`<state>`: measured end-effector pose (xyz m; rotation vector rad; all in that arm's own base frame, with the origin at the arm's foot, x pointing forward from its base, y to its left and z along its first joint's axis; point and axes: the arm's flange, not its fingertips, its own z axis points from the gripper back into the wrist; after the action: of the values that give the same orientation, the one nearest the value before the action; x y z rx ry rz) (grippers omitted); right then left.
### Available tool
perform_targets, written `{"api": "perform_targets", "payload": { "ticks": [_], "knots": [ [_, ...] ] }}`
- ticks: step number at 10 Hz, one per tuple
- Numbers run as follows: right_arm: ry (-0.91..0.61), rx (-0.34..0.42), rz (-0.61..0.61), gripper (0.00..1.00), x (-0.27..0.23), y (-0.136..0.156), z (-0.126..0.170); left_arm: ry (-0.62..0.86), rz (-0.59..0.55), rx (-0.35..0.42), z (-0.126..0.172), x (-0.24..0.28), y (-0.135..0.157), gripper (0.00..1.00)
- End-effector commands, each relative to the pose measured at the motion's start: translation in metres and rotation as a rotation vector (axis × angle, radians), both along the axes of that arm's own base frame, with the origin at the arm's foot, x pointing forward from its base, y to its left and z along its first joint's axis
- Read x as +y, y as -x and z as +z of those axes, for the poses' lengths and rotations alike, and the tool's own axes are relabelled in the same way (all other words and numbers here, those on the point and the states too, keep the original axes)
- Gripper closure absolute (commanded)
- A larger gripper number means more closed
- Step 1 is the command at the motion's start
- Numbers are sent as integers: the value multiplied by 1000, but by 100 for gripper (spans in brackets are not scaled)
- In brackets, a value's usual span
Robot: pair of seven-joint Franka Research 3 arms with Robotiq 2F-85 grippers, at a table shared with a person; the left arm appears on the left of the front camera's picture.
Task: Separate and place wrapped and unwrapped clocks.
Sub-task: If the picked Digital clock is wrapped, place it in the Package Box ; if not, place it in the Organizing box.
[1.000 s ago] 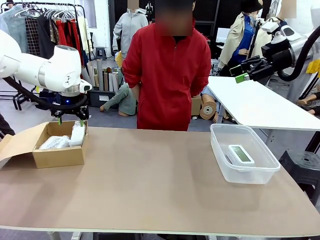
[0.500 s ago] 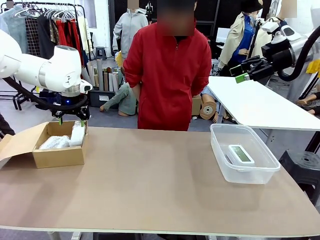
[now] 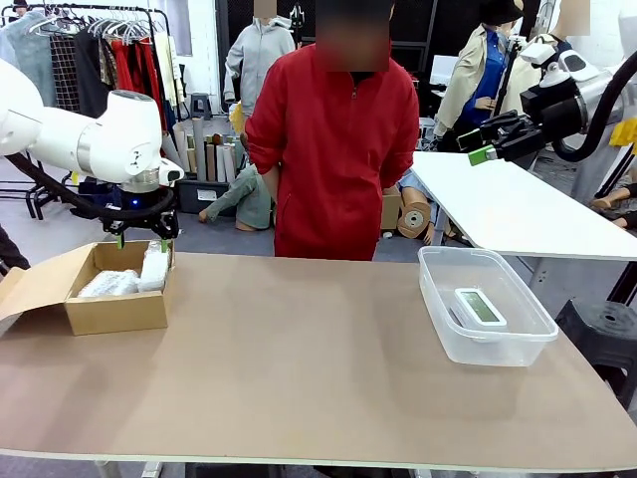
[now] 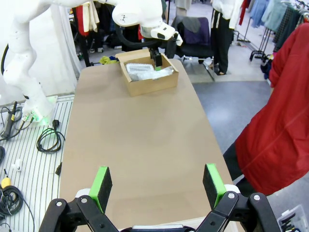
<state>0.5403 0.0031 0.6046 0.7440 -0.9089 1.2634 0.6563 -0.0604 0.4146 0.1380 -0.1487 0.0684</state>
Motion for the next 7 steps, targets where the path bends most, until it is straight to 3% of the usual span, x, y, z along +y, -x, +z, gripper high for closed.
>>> {"api": "perform_targets", "payload": {
  "ticks": [1, 5, 7],
  "knots": [
    [-1, -13, 14, 0, 0, 1, 2, -5, 14, -3, 1, 2, 0, 0],
    [-1, -13, 14, 0, 0, 1, 2, 0, 0, 0, 0, 0, 0, 0],
    [-1, -13, 14, 0, 0, 1, 2, 197, -238, 231, -3, -7, 13, 0]
  ]
}}
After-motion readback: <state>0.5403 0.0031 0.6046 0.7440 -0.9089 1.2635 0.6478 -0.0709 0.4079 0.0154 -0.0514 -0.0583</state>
